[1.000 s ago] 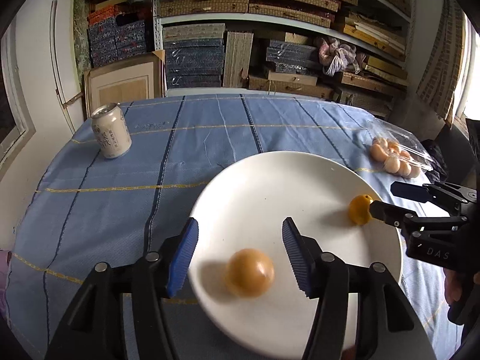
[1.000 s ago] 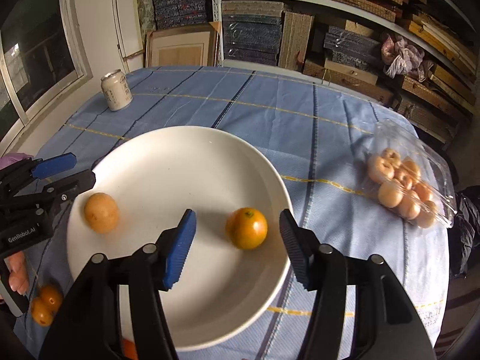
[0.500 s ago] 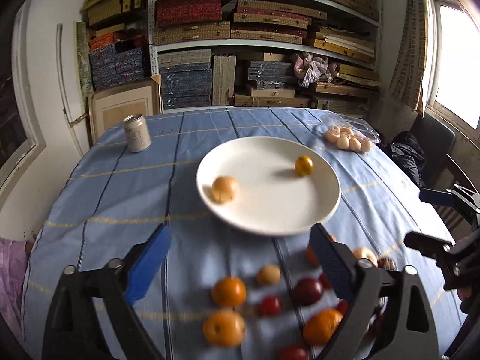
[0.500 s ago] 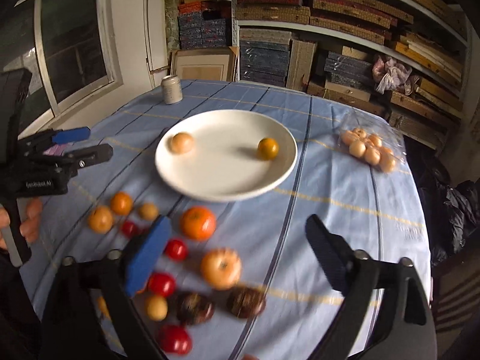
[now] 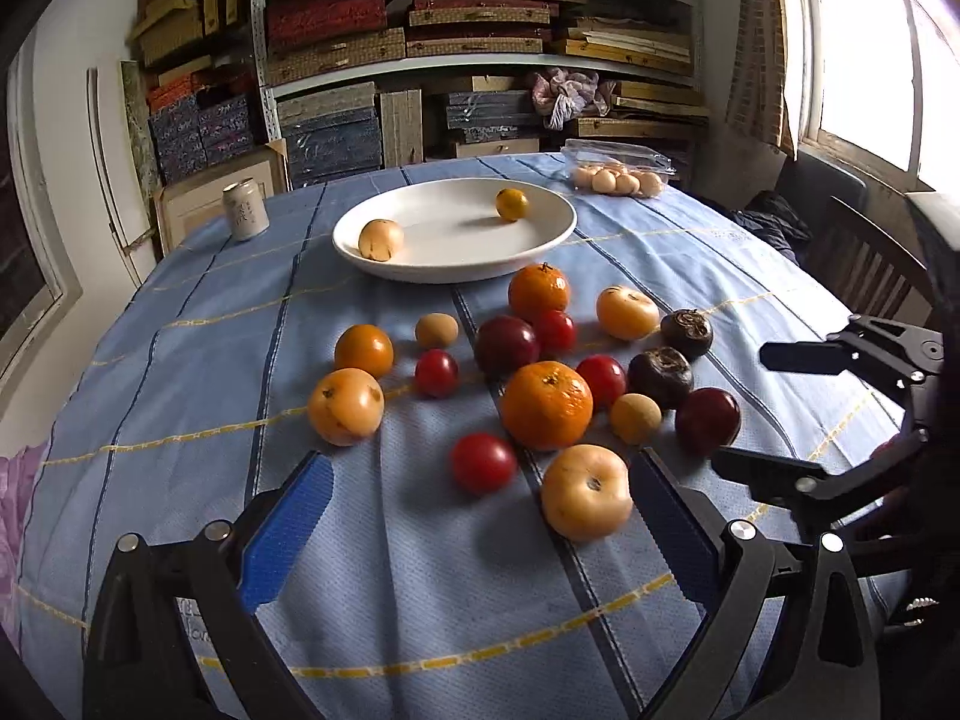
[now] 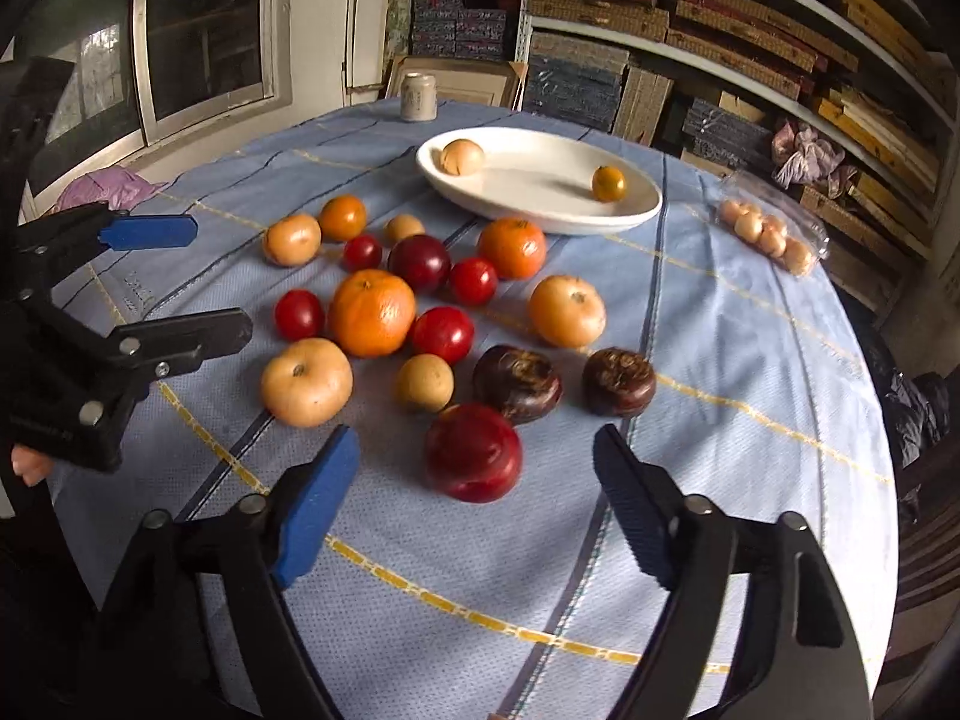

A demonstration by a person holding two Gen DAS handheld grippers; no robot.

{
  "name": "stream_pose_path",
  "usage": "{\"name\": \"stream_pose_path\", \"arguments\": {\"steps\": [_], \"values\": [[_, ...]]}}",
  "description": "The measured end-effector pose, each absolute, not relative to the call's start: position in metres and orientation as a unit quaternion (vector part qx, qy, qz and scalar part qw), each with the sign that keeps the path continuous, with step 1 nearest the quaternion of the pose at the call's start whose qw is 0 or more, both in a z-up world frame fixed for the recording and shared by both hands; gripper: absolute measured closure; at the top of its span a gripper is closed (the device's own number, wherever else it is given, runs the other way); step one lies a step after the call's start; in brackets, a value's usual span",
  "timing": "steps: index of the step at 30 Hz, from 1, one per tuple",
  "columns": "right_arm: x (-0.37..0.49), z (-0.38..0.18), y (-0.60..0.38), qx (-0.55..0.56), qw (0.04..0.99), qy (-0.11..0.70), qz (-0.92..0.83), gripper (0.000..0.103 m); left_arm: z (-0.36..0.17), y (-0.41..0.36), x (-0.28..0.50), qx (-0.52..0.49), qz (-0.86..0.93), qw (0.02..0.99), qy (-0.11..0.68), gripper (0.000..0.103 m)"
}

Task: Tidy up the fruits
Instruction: 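Grasp a red apple with the right gripper while the left grasps a pale yellow apple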

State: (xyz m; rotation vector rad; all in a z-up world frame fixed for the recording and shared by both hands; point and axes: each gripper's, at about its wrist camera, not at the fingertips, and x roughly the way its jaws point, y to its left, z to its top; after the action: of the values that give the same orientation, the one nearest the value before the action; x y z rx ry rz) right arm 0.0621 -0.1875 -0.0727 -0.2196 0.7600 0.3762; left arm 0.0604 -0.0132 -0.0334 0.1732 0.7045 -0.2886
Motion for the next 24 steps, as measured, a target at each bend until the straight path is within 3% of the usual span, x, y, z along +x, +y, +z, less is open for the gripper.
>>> {"name": "stream_pose_path", "arguments": {"steps": [5, 11, 13, 14, 15, 24], "values": [[0.071, -0.083, -0.185, -0.098, 0.899, 0.385, 0.184, 0.035, -0.039, -0.005, 0.063, 0.060, -0.134, 0.923, 0.357, 0.003], [0.081, -0.088, -0.185, -0.089, 0.899, 0.392, 0.176, 0.037, -0.044, -0.008, 0.060, 0.060, -0.139, 0.920, 0.362, 0.004], [0.084, -0.090, -0.186, -0.085, 0.897, 0.397, 0.175, 0.044, -0.045, -0.011, 0.059, 0.062, -0.142, 0.919, 0.363, 0.003], [0.086, -0.091, -0.186, -0.081, 0.894, 0.403, 0.178, 0.060, -0.046, -0.012, 0.058, 0.064, -0.144, 0.918, 0.364, 0.003], [0.088, -0.094, -0.187, -0.075, 0.890, 0.413, 0.181, 0.064, -0.047, -0.014, 0.058, 0.064, -0.146, 0.918, 0.364, 0.003], [0.086, -0.092, -0.209, -0.039, 0.894, 0.415, 0.167, 0.064, -0.054, -0.032, 0.055, 0.069, -0.160, 0.913, 0.370, 0.003]]}}
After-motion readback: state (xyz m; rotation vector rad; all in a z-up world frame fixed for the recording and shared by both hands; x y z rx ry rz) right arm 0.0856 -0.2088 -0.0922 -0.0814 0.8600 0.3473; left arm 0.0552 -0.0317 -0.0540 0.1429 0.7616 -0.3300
